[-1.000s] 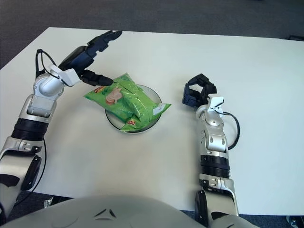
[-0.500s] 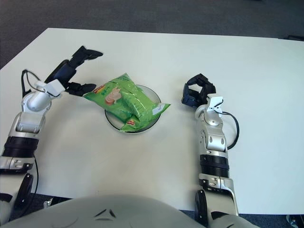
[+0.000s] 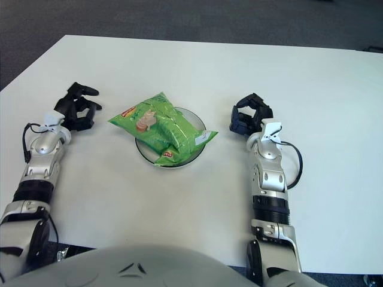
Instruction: Put the snack into the plate.
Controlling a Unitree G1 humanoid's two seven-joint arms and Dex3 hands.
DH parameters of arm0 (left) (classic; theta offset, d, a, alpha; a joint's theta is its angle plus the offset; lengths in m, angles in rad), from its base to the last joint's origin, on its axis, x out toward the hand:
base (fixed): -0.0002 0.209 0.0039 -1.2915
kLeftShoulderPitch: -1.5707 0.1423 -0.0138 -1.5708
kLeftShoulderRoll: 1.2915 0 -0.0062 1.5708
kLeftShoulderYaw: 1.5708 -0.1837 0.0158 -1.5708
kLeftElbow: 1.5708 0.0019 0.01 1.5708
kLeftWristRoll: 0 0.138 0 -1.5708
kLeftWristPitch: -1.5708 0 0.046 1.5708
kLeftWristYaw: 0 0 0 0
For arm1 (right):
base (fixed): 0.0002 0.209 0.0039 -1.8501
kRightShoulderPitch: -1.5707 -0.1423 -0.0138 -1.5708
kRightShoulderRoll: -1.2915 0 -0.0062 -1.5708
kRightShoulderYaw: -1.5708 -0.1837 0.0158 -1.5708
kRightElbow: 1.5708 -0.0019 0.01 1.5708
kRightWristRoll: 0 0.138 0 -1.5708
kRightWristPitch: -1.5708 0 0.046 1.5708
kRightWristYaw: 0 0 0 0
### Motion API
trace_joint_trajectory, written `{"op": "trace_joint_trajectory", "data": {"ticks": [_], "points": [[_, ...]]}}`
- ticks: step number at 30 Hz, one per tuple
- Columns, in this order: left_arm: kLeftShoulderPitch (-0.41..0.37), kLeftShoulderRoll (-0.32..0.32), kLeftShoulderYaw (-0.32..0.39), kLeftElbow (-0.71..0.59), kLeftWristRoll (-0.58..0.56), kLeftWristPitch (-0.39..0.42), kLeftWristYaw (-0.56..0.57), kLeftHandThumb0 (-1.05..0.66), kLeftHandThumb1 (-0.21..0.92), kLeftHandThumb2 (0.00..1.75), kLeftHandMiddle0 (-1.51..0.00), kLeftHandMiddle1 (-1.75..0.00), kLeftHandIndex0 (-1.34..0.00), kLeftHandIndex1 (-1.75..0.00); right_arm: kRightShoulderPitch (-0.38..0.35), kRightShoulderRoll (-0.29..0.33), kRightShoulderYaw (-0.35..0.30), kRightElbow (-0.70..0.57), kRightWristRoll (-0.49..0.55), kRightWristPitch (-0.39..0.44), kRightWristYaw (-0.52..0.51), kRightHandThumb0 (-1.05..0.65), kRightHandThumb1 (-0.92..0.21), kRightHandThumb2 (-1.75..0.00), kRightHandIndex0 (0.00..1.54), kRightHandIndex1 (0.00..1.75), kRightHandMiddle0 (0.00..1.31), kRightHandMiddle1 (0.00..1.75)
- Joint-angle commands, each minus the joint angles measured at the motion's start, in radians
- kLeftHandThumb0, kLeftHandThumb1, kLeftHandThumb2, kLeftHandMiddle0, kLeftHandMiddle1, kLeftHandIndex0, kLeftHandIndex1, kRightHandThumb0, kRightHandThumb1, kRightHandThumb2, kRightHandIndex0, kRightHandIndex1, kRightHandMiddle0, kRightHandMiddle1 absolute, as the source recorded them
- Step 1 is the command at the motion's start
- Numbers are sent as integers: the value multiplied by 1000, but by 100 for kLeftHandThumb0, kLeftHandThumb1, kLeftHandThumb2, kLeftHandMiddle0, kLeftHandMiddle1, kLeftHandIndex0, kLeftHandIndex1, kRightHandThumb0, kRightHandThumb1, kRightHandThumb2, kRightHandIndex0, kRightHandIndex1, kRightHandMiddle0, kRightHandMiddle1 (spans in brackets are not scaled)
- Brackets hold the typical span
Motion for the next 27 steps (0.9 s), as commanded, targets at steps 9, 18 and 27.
{"op": "trace_joint_trajectory", "data": {"ticks": [9,18,27], "points": [[-10,-117,48,166,-74,42,74,-1,-1,165,-86,-175,-69,-161,38,1,11,53,-15,43,5,-49,-30,-133,124,175,63,175],[-37,-157,106,214,-143,49,80,-42,37,124,-122,-175,-56,-173,41,-5,8,50,-17,54,0,-49,-30,-133,124,175,63,175],[8,-178,97,159,-149,76,56,-42,49,110,-127,-175,-47,-175,49,-8,4,38,-14,59,3,-48,-30,-133,123,175,62,175]]}}
